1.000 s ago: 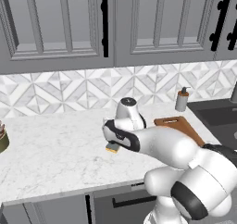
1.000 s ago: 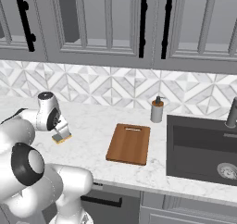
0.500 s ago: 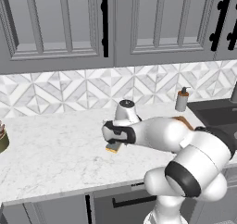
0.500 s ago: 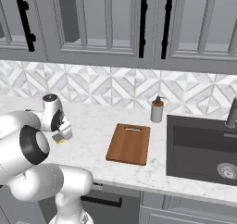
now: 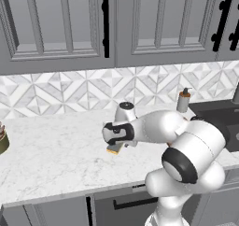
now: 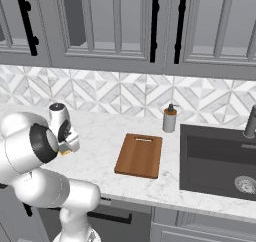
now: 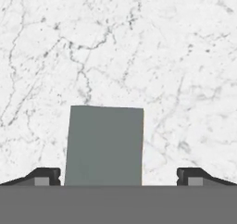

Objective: Pick up the sponge from the counter and clean the cutting board by briefly scrubbing or pressing down on the cutting board. Once finished, release the sponge.

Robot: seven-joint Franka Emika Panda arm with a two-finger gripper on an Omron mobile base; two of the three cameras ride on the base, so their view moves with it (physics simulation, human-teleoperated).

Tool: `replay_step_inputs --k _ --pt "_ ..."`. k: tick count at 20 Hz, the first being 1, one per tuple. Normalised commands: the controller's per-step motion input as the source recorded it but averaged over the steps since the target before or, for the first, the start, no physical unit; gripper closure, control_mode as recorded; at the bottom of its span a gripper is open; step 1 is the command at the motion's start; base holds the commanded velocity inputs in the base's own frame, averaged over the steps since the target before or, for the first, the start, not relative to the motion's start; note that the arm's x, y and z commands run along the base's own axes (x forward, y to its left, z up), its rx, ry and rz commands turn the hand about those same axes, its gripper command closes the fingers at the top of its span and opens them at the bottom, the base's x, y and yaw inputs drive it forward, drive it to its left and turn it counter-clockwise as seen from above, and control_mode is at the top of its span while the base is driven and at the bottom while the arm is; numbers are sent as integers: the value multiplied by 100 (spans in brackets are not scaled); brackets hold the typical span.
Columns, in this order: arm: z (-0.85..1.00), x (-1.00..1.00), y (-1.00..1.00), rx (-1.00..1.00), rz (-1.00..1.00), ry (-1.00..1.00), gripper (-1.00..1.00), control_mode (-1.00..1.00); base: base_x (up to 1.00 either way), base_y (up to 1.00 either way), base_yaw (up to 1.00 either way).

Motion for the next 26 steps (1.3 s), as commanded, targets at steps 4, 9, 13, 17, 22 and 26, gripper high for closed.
replay_step_inputs --k 4,9,13,17,22,26 --pt "-10 8 13 0 0 0 -100 -100 0 0 0" --pt "-16 2 3 0 0 0 -100 -100 0 0 0" --pt "-9 7 8 0 0 0 -100 -100 0 0 0" --pt "-9 2 1 0 0 0 -100 -100 0 0 0" --pt "-8 0 3 0 0 0 100 -100 0 0 0" --pt "0 0 2 0 0 0 100 -100 0 0 0"
